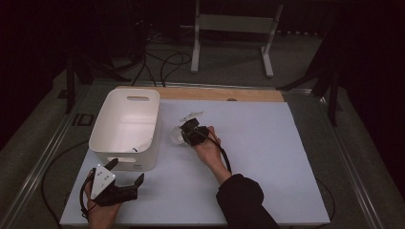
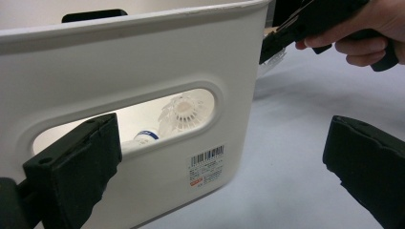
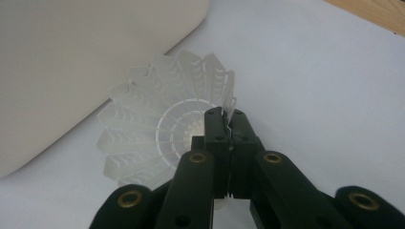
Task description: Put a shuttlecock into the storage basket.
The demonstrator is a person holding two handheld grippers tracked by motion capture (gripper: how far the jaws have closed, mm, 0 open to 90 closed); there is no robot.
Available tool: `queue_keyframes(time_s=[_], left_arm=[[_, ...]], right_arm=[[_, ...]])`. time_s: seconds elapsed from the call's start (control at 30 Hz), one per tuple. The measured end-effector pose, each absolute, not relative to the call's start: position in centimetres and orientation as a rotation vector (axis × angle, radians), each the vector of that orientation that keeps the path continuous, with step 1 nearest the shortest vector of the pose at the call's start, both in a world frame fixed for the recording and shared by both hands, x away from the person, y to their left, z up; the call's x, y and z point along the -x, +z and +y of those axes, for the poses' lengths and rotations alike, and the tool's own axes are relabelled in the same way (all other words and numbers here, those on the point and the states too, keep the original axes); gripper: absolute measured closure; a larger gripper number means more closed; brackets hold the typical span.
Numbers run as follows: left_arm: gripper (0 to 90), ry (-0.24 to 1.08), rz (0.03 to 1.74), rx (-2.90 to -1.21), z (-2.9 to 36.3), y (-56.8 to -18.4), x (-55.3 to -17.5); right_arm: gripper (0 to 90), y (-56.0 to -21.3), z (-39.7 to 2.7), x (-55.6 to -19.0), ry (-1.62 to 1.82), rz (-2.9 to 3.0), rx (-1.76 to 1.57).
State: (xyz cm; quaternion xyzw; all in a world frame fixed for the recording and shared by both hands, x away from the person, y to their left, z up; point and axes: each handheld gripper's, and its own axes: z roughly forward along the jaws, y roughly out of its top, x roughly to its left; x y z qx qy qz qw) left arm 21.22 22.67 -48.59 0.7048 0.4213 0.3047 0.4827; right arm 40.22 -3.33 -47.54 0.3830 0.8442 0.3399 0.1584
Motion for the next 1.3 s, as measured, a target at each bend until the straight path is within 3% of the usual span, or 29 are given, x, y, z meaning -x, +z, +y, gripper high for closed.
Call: queue_keyframes(time_s=[1.3], left_arm=[[0.0, 0.743, 1.027, -1.717, 22.7, -48.6, -21.2]], right_arm=[[88.9, -46.0, -3.4, -39.3, 1.005, 2.401, -1.067]])
